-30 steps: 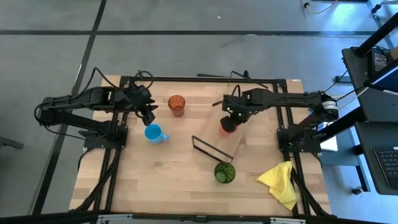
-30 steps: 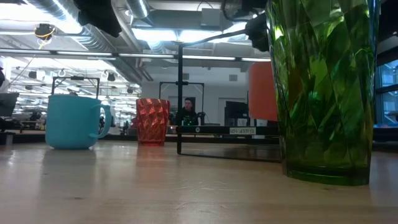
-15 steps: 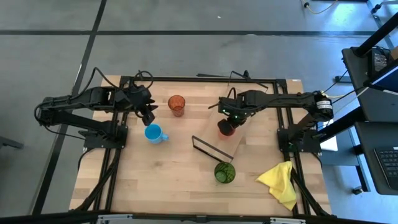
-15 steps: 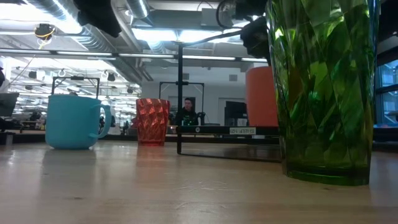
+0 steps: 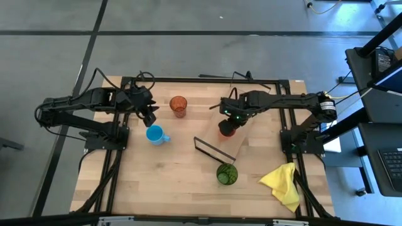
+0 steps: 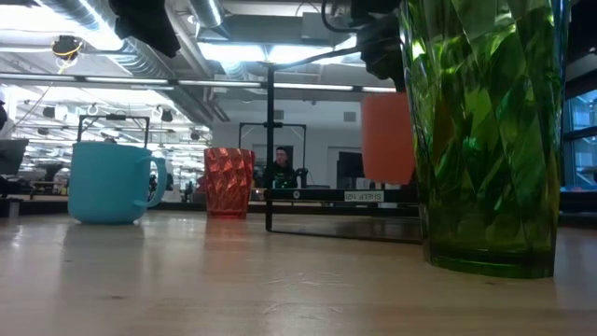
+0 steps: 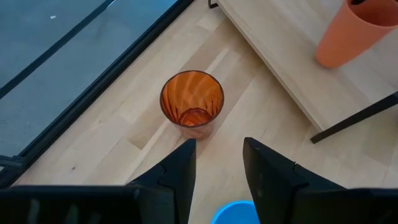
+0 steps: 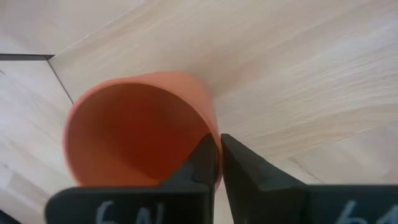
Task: Stack small to large cups/mugs on shelf
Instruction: Put the orange cup on the shelf, then put the blue mug on the shelf
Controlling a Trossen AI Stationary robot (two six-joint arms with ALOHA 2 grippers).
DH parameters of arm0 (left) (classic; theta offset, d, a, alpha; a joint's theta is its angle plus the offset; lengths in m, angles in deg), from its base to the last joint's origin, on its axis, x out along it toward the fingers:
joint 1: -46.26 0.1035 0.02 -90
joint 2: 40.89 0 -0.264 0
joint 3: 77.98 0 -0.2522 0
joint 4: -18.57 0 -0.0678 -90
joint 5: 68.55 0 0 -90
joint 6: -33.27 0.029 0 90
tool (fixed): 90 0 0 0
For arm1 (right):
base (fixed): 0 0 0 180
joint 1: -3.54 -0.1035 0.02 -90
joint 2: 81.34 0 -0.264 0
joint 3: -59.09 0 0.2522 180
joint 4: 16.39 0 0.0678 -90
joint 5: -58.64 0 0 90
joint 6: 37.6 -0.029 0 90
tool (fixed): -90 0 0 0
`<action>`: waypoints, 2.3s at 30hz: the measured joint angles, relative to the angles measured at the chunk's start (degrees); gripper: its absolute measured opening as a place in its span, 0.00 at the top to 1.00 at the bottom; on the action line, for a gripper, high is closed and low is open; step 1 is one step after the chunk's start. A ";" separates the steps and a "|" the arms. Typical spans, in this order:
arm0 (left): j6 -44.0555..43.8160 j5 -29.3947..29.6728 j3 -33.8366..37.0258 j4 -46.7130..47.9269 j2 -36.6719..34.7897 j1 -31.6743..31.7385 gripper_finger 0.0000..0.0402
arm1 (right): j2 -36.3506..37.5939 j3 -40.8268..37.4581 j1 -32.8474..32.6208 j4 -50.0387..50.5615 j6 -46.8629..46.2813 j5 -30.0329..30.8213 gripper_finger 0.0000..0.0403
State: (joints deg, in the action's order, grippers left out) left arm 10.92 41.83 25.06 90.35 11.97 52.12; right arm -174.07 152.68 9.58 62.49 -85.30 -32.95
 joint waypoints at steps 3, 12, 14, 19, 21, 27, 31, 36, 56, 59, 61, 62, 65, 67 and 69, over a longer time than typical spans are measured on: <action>0.00 0.00 0.00 0.00 0.00 0.02 0.68 | 0.00 -0.37 0.00 0.18 -0.04 -0.06 0.93; 0.00 0.04 0.00 0.02 0.00 0.00 0.68 | 0.00 -0.48 0.00 0.14 0.49 0.00 0.93; 0.10 0.09 0.00 0.15 0.00 0.01 0.68 | 0.00 -0.48 0.00 -0.14 1.30 0.37 0.89; 0.38 0.11 0.00 0.46 0.00 0.02 0.68 | 0.00 -0.50 0.00 -0.68 1.63 0.40 0.78; 0.39 0.37 0.00 0.46 0.00 0.02 0.68 | 0.00 -0.50 0.00 -0.69 1.72 0.42 0.75; 0.42 0.52 0.00 0.46 0.00 0.02 0.68 | 0.92 0.90 -0.02 -2.12 4.69 2.40 0.70; 0.44 0.52 0.00 0.46 0.00 0.00 0.68 | 1.62 5.54 0.00 -2.31 7.67 7.66 0.71; 0.45 -0.42 0.00 0.44 0.00 0.00 0.68 | 1.66 12.88 0.52 -3.18 13.12 12.41 0.71; -1.02 -9.53 9.82 13.41 -0.31 -0.04 0.68 | 1.66 32.61 4.47 -7.60 24.58 13.10 0.71; -2.71 -12.39 15.96 9.88 -0.34 -0.04 0.68 | 1.64 32.61 4.57 -7.08 24.89 12.96 0.68; -3.05 -13.18 18.51 6.55 -0.35 -0.24 0.68 | 1.64 32.61 4.72 -6.90 24.84 12.96 0.65; -3.08 -13.21 19.04 5.47 -0.35 -0.50 0.68 | 1.64 32.61 4.79 -6.85 24.83 12.94 0.63; -3.01 -12.61 18.54 4.28 -0.37 -1.03 0.68 | 1.64 32.61 5.44 -6.75 24.29 12.94 0.58; -2.69 -12.05 17.63 4.12 -0.44 -1.01 0.68 | 1.64 32.61 5.97 -6.48 24.24 12.95 0.54; -2.62 -11.93 17.49 4.11 -0.42 -1.01 0.68 | 1.64 32.61 6.57 -6.31 24.27 12.96 0.51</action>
State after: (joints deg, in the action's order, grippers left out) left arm 8.30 29.91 42.54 94.47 11.55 51.12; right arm -172.43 185.29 16.15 56.18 -61.03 -19.98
